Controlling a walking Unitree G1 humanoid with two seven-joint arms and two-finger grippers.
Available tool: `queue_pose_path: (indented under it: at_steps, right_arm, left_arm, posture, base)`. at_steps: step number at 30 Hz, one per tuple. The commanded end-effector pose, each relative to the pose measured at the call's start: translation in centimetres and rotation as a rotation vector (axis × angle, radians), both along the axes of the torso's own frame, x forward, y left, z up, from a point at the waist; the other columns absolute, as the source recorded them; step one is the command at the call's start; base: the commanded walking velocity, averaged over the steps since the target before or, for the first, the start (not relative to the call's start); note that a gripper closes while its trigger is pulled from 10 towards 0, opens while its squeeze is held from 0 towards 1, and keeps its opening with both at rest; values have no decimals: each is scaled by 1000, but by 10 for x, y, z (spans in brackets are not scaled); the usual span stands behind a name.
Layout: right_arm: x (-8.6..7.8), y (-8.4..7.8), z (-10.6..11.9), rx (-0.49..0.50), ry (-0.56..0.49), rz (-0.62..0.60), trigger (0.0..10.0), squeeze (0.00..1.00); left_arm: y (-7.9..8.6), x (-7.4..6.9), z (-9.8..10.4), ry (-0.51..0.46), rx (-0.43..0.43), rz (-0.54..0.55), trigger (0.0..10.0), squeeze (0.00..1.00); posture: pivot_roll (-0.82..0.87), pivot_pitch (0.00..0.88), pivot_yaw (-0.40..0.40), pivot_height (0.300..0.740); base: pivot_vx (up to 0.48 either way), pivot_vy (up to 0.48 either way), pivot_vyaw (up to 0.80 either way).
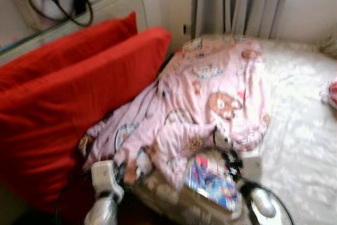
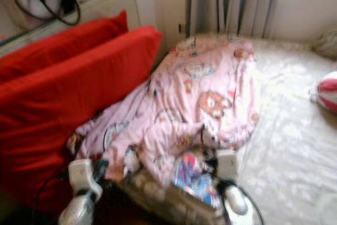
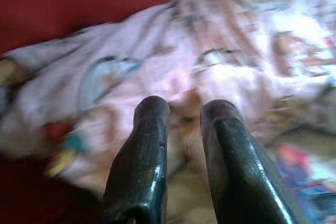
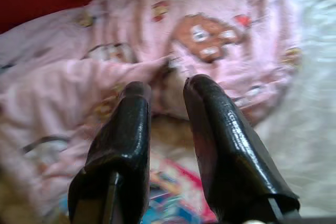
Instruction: Clean up the room
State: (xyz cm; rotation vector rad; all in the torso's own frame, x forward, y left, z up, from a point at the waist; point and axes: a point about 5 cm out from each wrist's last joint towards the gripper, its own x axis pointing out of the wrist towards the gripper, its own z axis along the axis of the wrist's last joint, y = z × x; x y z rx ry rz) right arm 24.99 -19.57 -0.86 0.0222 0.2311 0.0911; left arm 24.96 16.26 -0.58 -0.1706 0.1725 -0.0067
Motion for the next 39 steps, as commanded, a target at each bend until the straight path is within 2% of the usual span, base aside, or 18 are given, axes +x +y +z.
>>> queue_pose_path:
  at_steps: [1, 10, 16, 23, 33, 39]
  right_arm:
    - [8, 14, 7, 26, -42, 32, 10000, 0]
    - [12, 17, 13, 39, -79, 27, 10000, 0]
    - [16, 18, 12, -17, -41, 45, 10000, 0]
    - [15, 23, 10, 2, -35, 52, 10000, 0]
    - [19, 23, 11, 1, -15, 38, 10000, 0]
    - [23, 21, 16, 9, -44, 38, 10000, 0]
  left_arm:
    - [12, -1, 1, 2, 19, 22, 10000, 0]
    - [8, 2, 12, -58, 6, 21, 10000, 0]
    - [4, 8, 19, -83, 7, 11, 10000, 0]
    - [8, 13, 28, -102, 18, 18, 10000, 0]
    - [7, 16, 34, -119, 26, 14, 10000, 0]
    - [4, 16, 36, -119, 20, 16, 10000, 0]
  posture:
    - [-88, 0, 66, 740]
    - [-89, 0, 67, 740]
    - [-77, 0, 59, 740]
    - [-60, 0, 58, 701]
    - [-50, 0, 60, 701]
    - [-50, 0, 51, 681]
  base:
    - [0, 0, 0]
    - [0, 0, 0]
    - [0, 0, 0]
    - [0, 0, 0]
    - [0, 0, 0]
    - [0, 0, 0]
